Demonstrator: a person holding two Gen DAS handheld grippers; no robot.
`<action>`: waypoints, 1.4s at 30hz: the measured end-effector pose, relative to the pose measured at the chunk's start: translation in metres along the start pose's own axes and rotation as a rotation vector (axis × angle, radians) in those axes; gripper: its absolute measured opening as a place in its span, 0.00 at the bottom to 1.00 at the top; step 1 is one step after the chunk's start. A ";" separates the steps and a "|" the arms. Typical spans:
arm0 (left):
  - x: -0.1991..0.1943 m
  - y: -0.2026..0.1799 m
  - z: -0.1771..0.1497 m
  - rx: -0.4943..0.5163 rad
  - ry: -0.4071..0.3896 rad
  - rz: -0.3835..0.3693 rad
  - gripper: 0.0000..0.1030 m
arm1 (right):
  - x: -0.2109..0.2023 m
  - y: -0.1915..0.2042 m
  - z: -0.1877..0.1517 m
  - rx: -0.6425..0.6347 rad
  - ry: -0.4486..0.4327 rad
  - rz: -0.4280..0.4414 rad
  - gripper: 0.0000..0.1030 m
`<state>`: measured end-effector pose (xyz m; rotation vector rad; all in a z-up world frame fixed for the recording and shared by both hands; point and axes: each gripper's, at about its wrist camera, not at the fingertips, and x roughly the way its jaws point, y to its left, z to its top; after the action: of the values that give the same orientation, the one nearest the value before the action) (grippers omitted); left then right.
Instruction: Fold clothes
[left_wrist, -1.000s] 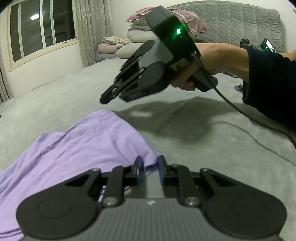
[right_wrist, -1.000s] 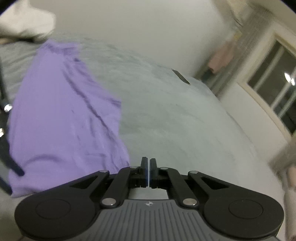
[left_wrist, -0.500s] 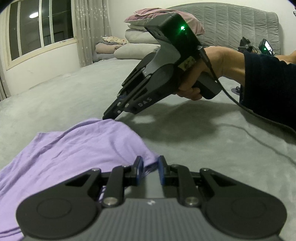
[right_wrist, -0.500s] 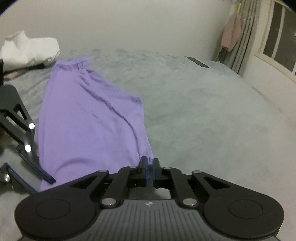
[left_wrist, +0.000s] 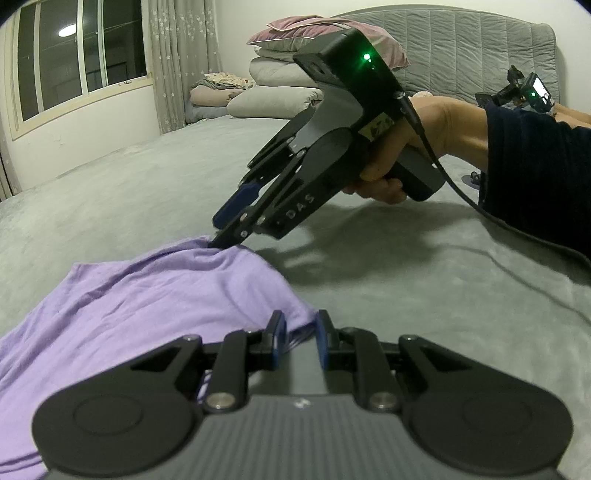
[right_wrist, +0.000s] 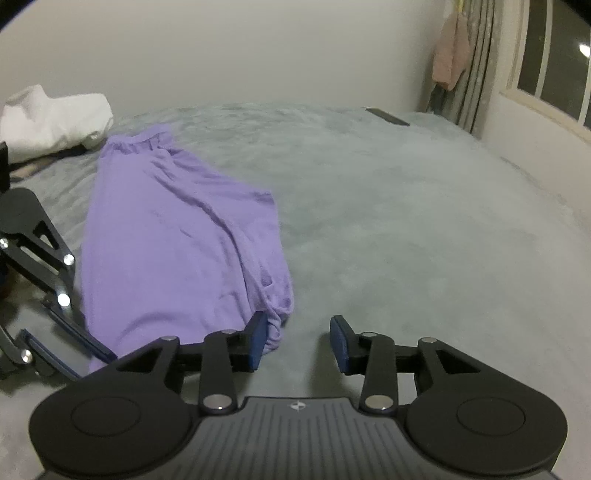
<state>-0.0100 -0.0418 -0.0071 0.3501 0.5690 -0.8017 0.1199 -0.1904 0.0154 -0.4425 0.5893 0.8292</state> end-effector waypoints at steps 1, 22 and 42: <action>0.000 0.000 0.000 0.000 0.000 0.000 0.14 | 0.002 0.001 0.000 0.001 -0.002 0.009 0.34; 0.001 -0.003 0.002 -0.006 -0.002 -0.003 0.14 | -0.004 0.010 0.008 -0.127 -0.053 -0.132 0.04; 0.000 0.002 -0.001 -0.028 -0.009 -0.026 0.15 | -0.009 -0.044 -0.010 0.294 -0.075 0.024 0.42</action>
<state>-0.0089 -0.0398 -0.0080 0.3139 0.5764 -0.8198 0.1466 -0.2269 0.0195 -0.1363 0.6367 0.7644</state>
